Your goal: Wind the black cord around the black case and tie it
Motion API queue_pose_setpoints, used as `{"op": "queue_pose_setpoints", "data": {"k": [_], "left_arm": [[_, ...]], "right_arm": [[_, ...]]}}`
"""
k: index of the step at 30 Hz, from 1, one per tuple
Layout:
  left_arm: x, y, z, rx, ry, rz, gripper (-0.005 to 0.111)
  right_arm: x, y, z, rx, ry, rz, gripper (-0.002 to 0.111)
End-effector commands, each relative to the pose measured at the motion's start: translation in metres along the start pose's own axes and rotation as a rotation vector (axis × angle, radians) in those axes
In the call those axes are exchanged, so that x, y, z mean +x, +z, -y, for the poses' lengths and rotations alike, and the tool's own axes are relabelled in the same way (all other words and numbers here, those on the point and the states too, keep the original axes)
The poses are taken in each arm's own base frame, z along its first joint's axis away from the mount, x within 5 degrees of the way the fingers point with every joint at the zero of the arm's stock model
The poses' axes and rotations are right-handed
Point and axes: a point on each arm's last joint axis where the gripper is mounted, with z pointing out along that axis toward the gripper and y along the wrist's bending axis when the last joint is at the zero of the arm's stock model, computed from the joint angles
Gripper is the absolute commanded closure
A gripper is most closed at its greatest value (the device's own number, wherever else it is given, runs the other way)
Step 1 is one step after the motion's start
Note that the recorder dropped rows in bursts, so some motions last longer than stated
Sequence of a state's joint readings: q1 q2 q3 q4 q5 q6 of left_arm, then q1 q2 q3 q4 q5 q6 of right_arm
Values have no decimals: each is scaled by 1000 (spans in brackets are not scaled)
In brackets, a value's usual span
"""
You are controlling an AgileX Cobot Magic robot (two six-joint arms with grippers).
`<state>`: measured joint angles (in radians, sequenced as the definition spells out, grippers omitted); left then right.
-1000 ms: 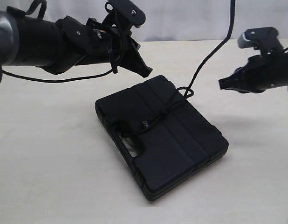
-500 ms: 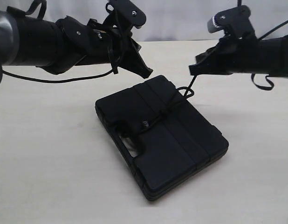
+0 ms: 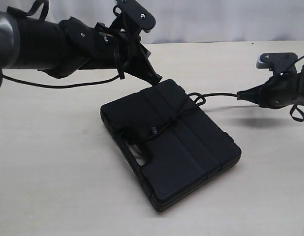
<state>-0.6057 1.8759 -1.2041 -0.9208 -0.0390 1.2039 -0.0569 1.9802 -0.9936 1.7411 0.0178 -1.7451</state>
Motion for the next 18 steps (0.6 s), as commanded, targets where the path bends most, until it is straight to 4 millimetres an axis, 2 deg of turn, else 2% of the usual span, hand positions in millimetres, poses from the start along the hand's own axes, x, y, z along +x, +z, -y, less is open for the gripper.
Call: {"op": "queue_pose_setpoints", "data": {"k": [1,6,10,13,16,18], "left_arm": [[-5,-4,-2,-3,-7,16,107],[-5,-4,-6,-11,18,17,107],[-12,-17,-25,-44,-30,43,107],[-20,-39,-43,-34,-96,65,107],[-23,-69,-62,-63,-170,96,107],[-17,-92,-71,-125,-234,122,107]], "right_arm": [[-7,-6,-8,-112,11,42,104],[-17,-39,-17,-207,-13,120,104],[-24,-82,-19,-216,-23,210,104],[-29,-123,-24,-259,-39,311,104],[-28,-164,-31,-332,-67,412,104],[-23,-191,-33,-346,-83,479,104]]}}
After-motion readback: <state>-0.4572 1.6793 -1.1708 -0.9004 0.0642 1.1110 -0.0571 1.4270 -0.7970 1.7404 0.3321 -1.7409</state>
